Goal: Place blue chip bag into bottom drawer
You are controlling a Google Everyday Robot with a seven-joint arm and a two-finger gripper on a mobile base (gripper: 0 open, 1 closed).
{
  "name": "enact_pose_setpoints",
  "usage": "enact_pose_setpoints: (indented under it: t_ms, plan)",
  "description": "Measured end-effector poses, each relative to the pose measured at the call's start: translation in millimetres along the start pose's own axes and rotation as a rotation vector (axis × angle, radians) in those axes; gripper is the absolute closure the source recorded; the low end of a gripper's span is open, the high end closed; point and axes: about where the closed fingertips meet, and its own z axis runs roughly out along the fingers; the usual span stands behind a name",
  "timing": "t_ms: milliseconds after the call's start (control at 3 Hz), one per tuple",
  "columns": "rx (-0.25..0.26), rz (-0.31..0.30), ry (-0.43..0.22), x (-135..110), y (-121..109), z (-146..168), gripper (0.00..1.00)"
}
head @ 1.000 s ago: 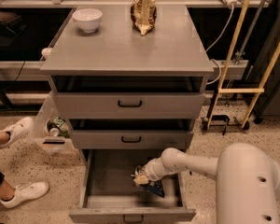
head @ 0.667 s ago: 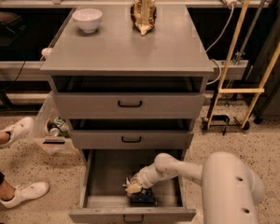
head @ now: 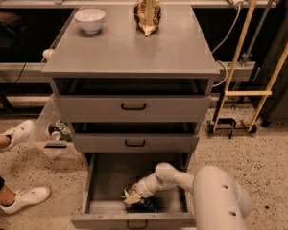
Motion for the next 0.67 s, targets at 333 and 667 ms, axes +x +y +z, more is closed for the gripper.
enact_pose_setpoints:
  t_ms: [333,667]
  plan:
    - [0.000,0.000,0.000,0.0,0.0,0.0,0.64]
    - [0.000,0.000,0.000,0.0,0.1,0.1,0.39]
